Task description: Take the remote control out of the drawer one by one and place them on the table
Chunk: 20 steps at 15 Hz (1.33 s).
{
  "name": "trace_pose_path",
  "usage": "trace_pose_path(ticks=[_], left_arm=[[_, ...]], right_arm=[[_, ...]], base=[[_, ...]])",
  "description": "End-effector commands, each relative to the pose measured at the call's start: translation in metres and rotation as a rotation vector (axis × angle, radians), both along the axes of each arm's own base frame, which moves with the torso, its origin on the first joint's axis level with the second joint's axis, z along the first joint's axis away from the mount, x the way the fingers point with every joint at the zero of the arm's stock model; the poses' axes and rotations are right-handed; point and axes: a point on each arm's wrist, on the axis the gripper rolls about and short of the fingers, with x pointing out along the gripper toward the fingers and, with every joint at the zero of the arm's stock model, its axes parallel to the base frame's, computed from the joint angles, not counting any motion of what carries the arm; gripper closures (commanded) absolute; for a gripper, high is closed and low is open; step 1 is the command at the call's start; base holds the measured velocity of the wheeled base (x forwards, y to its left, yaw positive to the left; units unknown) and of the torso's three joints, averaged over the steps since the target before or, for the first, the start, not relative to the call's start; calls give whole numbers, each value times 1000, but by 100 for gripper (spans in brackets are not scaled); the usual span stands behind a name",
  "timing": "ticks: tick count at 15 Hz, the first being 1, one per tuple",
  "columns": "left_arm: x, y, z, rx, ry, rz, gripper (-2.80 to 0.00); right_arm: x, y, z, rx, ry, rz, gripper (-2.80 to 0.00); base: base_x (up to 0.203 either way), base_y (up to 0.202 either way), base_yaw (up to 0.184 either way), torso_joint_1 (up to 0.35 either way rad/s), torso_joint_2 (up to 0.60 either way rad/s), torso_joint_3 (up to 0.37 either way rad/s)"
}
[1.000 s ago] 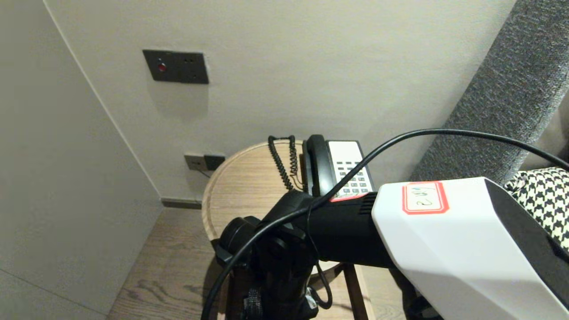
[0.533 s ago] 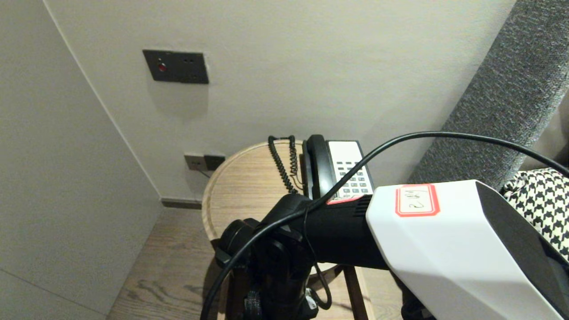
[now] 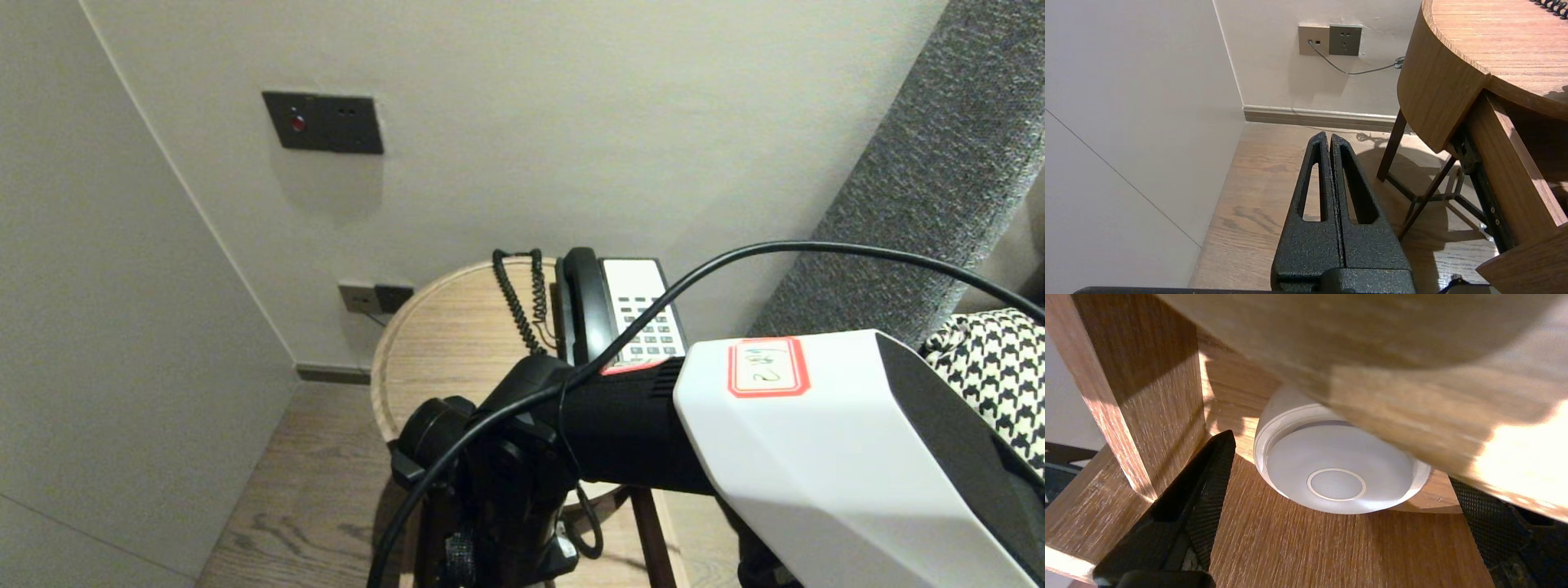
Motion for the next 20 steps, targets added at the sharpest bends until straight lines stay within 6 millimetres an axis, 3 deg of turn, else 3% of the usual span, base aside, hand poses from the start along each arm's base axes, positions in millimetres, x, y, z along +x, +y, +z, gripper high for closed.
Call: trace_pose_path(ticks=[1,8,20], left_arm=[[0,0,0,0,-4,1,0],[0,0,0,0,-2,1,0],[0,0,0,0,-4,1,0]], right_arm=[[-3,0,3,3,2,-16,-280],[-14,5,1,-22,-22,-68,-280],[-17,7,-7,-42,-56,-106,-280]], base=[[0,0,0,0,0,0],[0,0,0,0,0,0],[0,0,0,0,0,0]])
